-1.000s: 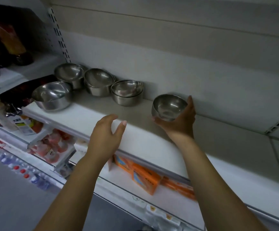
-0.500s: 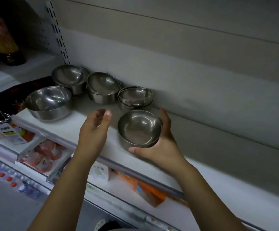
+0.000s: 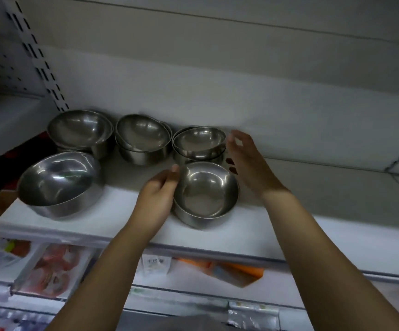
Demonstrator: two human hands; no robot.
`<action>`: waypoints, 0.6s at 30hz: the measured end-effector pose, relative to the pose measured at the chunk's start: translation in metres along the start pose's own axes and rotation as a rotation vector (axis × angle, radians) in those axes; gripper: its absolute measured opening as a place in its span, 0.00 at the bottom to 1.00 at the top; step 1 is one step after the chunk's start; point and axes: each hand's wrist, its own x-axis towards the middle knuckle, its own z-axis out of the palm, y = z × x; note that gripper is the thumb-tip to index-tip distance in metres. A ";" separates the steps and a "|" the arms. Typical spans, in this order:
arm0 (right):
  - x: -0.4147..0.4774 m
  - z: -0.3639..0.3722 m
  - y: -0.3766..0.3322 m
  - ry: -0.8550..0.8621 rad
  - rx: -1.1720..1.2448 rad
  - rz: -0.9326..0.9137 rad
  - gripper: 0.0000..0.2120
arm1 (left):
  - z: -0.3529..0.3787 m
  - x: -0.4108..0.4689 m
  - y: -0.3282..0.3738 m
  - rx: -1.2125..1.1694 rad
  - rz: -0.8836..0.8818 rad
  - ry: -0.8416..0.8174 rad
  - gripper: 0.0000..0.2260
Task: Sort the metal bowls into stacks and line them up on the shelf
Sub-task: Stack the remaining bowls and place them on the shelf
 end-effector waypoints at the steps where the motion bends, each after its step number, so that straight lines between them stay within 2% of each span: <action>1: 0.008 0.002 -0.005 0.006 0.018 0.047 0.31 | -0.002 0.005 0.003 -0.019 -0.014 0.007 0.17; 5: 0.021 0.016 -0.022 -0.010 0.032 0.111 0.31 | -0.005 0.028 0.016 -0.031 -0.058 0.018 0.21; 8: 0.017 0.023 -0.020 0.006 0.041 0.109 0.29 | 0.002 0.036 0.022 -0.099 -0.032 -0.022 0.14; 13: 0.006 0.019 -0.023 0.044 0.121 0.057 0.14 | 0.002 0.034 0.021 -0.148 0.073 -0.053 0.10; 18: -0.001 0.010 -0.031 0.073 0.201 -0.030 0.21 | -0.005 0.030 0.028 -0.156 0.249 -0.030 0.13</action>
